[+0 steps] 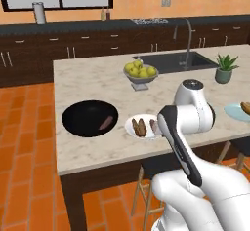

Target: Place one bun and one sausage from the bowl on each plate.

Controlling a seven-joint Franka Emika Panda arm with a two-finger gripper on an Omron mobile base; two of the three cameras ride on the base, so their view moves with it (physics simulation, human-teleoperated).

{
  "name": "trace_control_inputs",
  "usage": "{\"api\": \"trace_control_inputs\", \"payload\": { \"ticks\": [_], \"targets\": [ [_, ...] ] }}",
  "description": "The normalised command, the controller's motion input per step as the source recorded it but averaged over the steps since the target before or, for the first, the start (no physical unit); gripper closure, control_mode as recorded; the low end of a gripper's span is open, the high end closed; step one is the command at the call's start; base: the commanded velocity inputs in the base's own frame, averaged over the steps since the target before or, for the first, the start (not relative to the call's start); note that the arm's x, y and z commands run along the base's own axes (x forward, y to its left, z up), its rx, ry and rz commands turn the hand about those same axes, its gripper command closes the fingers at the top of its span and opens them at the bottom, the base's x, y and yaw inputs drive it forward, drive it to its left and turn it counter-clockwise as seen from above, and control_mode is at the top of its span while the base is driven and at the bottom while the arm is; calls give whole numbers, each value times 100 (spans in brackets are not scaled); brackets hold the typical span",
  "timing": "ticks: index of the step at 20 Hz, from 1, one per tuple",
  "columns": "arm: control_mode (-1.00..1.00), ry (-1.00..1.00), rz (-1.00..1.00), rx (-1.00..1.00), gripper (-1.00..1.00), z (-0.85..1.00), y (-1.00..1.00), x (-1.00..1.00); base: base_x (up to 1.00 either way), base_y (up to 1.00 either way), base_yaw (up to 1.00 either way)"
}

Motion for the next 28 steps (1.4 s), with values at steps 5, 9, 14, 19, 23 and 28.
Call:
{"api": "trace_control_inputs", "payload": {
  "ticks": [5,9,14,19,23,28],
  "targets": [
    [100,0,0,0,-100,0,0,0,42,81,-10],
    [100,0,0,0,-100,0,0,0,36,31,-2],
    [-100,0,-1,0,-100,0,18,36,37,14,0],
    [-100,0,-17,-1,-100,-3,70,100,0,0,0],
    [-100,0,-21,0,-100,-8,53,100,0,0,0],
    [-100,0,-12,0,-100,-48,3,98,0,0,0]
  ]
}}
